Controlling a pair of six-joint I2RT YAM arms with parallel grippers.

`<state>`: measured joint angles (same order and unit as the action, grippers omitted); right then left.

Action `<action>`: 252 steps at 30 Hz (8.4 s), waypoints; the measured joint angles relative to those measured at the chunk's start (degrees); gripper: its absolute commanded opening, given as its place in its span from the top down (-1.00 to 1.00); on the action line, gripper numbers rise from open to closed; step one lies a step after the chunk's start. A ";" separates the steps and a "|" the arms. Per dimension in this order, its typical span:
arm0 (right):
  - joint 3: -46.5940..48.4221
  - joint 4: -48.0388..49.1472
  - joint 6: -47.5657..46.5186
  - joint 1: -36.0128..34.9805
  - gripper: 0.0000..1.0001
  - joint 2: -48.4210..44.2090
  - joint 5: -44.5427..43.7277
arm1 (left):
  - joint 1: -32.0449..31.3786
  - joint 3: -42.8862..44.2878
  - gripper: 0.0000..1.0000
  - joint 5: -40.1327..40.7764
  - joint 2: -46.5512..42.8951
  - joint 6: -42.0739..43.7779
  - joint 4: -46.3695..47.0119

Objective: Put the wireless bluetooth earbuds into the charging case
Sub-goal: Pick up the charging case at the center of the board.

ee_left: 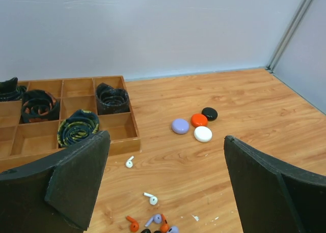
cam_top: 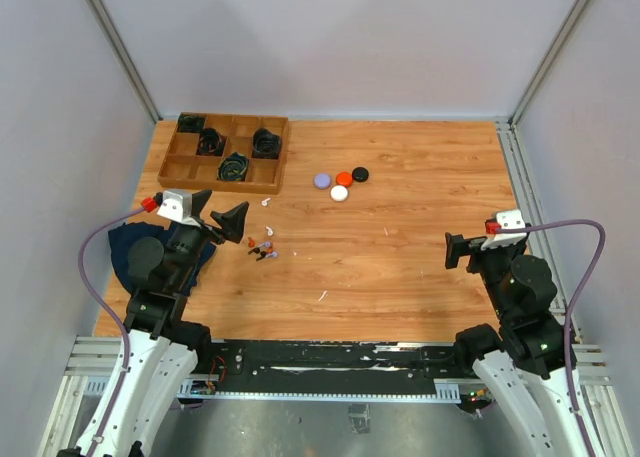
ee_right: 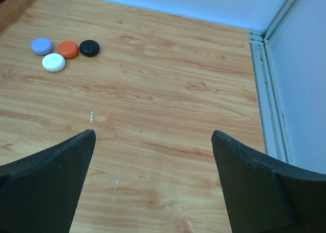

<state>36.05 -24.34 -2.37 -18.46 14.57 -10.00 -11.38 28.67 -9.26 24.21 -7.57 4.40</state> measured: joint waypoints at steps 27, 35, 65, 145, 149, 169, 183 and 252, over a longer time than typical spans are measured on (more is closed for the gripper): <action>5.14 15.76 3.50 -0.24 -0.97 33.51 20.98 | -0.02 10.45 -0.99 -0.48 3.43 -7.13 -10.29; 12.76 22.64 3.26 -2.67 -0.97 56.52 24.87 | -0.02 7.80 -0.99 -0.92 4.70 -7.96 -10.56; 46.23 27.19 9.73 -16.81 -0.38 107.34 1.55 | -0.07 6.60 -0.99 2.21 7.30 -7.74 -11.41; 26.40 18.45 -46.36 -35.17 0.28 64.98 42.99 | -5.07 2.99 0.02 -39.15 28.74 -30.38 -1.60; 26.47 18.25 -47.06 -35.87 0.28 65.51 42.99 | -5.79 2.38 0.11 -39.47 29.22 -31.54 0.09; 27.17 15.10 -47.36 -36.13 -0.55 63.63 41.94 | -6.78 -0.83 0.91 -36.92 27.65 -35.08 5.73; 18.10 30.01 -14.69 -28.72 -0.60 50.60 42.29 | -6.82 -7.54 1.00 -27.34 15.45 -37.29 15.67; 15.63 46.25 16.94 -23.87 0.80 53.13 60.59 | -12.39 -12.17 -0.26 -23.06 17.49 -40.68 46.49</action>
<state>51.68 21.91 14.57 -42.33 67.70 50.59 -23.77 16.49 -32.32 41.69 -48.25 50.89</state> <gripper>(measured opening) 0.269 0.629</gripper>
